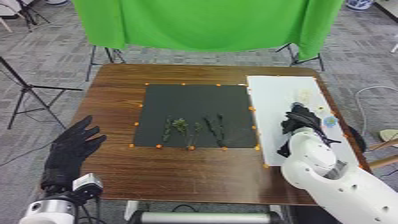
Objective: Arrange flowers
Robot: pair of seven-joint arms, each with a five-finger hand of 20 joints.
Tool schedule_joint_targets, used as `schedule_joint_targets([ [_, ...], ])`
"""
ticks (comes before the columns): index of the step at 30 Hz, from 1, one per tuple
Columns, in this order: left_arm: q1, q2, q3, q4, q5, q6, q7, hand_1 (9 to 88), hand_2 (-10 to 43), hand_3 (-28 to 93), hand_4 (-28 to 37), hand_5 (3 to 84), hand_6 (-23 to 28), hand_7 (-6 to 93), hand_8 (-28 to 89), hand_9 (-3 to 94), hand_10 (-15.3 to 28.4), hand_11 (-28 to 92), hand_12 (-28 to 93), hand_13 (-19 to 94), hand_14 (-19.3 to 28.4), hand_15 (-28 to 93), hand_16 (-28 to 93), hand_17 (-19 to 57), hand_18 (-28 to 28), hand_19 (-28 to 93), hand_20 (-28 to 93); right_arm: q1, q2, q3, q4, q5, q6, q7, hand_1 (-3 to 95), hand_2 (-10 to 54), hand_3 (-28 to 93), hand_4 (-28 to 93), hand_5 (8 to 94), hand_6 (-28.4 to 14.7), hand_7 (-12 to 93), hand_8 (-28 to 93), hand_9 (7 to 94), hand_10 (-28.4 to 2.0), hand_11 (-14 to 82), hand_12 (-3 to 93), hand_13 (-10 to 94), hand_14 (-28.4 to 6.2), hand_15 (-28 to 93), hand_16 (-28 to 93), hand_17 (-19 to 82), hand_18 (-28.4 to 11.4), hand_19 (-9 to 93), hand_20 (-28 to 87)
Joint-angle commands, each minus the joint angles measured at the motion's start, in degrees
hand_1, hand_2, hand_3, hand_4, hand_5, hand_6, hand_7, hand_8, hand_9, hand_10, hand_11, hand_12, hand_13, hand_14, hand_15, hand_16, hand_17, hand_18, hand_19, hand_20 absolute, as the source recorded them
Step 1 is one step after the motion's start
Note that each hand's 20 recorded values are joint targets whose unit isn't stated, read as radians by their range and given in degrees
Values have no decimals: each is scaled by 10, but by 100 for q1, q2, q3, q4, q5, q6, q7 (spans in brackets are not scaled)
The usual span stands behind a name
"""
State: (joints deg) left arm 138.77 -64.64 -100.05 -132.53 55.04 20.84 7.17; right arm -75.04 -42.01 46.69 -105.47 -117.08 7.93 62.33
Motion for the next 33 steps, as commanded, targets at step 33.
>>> schedule_joint_targets([
  [33, 250, 58, -134, -61, -93, 179, 156, 254, 71, 817, -187, 345, 89, 140, -101, 309, 183, 267, 78, 255, 253, 494, -98, -77, 237, 648, -56, 890, -692, -215, -500, -69, 86, -676, 565, -95, 857, -283, 753, -26, 479, 54, 908, -84, 226, 371, 876, -37, 716, 187, 504, -256, 932, 512],
])
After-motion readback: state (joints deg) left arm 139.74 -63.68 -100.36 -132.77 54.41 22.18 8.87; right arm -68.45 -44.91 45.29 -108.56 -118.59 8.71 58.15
